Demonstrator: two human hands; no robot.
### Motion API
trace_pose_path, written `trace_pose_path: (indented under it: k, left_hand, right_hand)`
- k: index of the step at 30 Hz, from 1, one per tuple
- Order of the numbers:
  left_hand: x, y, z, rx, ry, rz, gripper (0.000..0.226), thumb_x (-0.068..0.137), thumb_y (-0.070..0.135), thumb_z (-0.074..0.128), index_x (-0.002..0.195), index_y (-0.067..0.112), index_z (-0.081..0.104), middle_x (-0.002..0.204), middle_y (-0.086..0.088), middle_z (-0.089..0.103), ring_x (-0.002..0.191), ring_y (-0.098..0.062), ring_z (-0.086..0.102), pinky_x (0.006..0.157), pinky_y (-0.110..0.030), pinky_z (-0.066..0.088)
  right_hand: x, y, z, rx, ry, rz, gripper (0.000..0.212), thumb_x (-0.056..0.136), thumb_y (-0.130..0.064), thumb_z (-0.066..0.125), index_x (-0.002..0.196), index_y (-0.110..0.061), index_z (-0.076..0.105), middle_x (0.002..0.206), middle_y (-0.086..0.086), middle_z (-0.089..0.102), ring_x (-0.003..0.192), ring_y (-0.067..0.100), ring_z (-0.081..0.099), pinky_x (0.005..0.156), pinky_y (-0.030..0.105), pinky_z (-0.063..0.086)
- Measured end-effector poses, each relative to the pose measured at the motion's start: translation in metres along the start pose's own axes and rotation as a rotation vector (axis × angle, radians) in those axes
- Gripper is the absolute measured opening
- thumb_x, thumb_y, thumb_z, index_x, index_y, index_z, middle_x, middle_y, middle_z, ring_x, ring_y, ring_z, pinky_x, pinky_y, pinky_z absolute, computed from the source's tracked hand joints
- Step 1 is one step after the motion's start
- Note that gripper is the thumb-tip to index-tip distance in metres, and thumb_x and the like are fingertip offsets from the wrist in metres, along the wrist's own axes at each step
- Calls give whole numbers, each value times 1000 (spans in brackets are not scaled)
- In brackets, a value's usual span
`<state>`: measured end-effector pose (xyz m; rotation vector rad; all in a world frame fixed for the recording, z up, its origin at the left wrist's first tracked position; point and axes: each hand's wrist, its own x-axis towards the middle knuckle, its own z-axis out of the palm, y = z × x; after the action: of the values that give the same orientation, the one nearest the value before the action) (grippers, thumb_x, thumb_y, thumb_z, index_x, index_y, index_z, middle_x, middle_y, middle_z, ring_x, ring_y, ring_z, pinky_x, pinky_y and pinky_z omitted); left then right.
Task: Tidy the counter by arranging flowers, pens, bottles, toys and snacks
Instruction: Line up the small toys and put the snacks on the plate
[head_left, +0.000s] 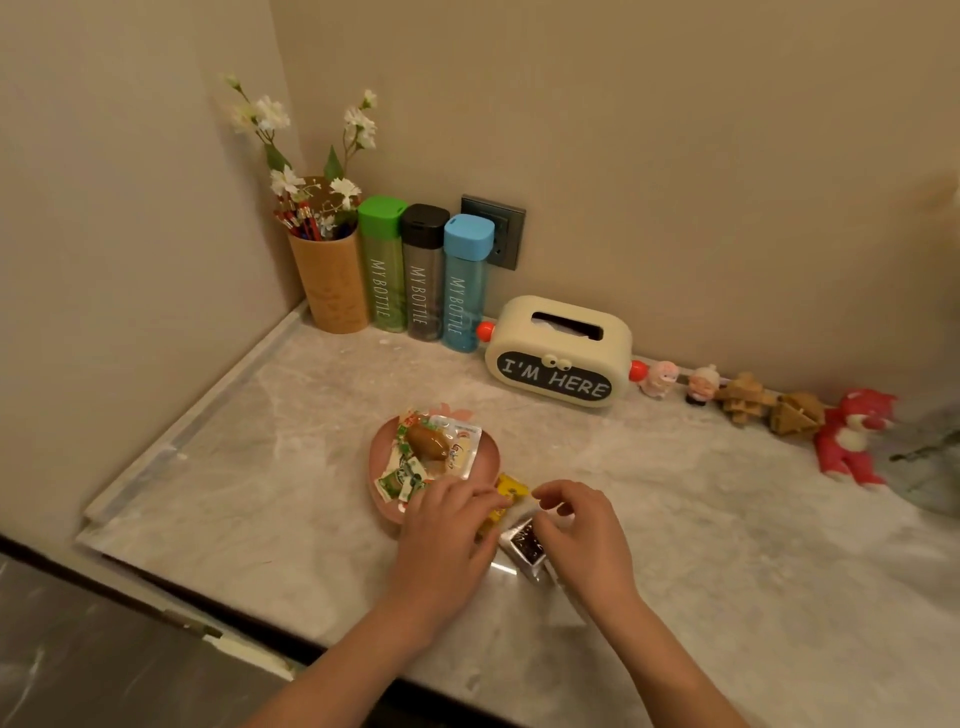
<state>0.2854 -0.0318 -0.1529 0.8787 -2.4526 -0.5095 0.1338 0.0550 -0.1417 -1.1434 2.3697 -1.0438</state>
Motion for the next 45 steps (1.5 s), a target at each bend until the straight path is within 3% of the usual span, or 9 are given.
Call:
trace_pose_path:
  k: [4, 9, 16, 21, 27, 32, 36, 42, 45]
  left_hand:
    - [-14, 17, 17, 106, -38, 10, 46, 87, 29, 60, 132, 38, 53, 138, 20, 49, 127, -11, 41, 101, -33, 33]
    - [-27, 34, 32, 307, -8, -55, 61, 76, 20, 74, 135, 20, 55, 145, 2, 49, 132, -21, 46, 100, -35, 26]
    - [-31, 53, 35, 293, 37, -165, 54, 79, 14, 66, 132, 20, 56, 134, 1, 55, 125, -24, 50, 101, -38, 40]
    - [-29, 61, 38, 248, 58, -228, 49, 79, 13, 67, 127, 21, 58, 117, 0, 57, 102, -23, 57, 84, -37, 47]
    - [-32, 56, 40, 158, 4, -307, 51, 90, 24, 57, 139, 23, 44, 125, 1, 51, 110, -21, 50, 90, -36, 43]
    - [-35, 54, 33, 68, 110, -296, 50, 89, 18, 59, 137, 23, 48, 118, 3, 54, 104, -20, 52, 84, -35, 45]
    - [-26, 46, 19, 52, 217, -329, 49, 90, 18, 60, 136, 25, 47, 119, 4, 51, 105, -17, 50, 82, -30, 43]
    - [-5, 20, -9, -118, 320, -521, 45, 90, 22, 57, 133, 30, 47, 132, 5, 44, 110, -14, 51, 79, -26, 44]
    - [2, 4, -24, -169, 333, -571, 54, 88, 20, 59, 136, 37, 40, 120, 10, 43, 100, -6, 50, 76, -24, 43]
  right_hand:
    - [-12, 14, -10, -78, -88, -117, 36, 73, -32, 64, 110, -32, 65, 110, -20, 63, 107, 5, 53, 91, 26, 45]
    - [-23, 22, -17, -136, -214, -288, 64, 67, -45, 50, 127, -24, 59, 129, -9, 59, 119, 9, 51, 101, 25, 37]
    - [-25, 40, -27, -244, -219, -292, 47, 69, -26, 60, 116, -21, 63, 106, -2, 57, 100, 20, 51, 87, 32, 41]
    - [-29, 47, -31, -115, -262, -308, 32, 78, -17, 63, 109, -24, 65, 99, -5, 52, 97, 14, 52, 86, 28, 44]
    - [-24, 47, -36, -64, -318, -387, 28, 76, -9, 62, 98, -26, 68, 92, -11, 54, 86, 7, 54, 75, 20, 44]
    - [-18, 36, -36, 187, -224, -193, 36, 70, -2, 67, 81, -37, 67, 85, -17, 66, 82, 0, 58, 68, 10, 42]
    - [0, 12, -38, 356, -225, -88, 29, 73, -2, 75, 82, -28, 70, 80, -10, 70, 78, 1, 62, 68, 9, 46]
    - [25, -37, -17, 452, -379, -5, 17, 77, -2, 75, 85, -17, 71, 84, 1, 72, 80, 15, 69, 72, 30, 59]
    - [37, -58, 2, 452, -389, -11, 22, 80, 3, 68, 85, -18, 70, 86, 0, 71, 83, 16, 69, 75, 31, 59]
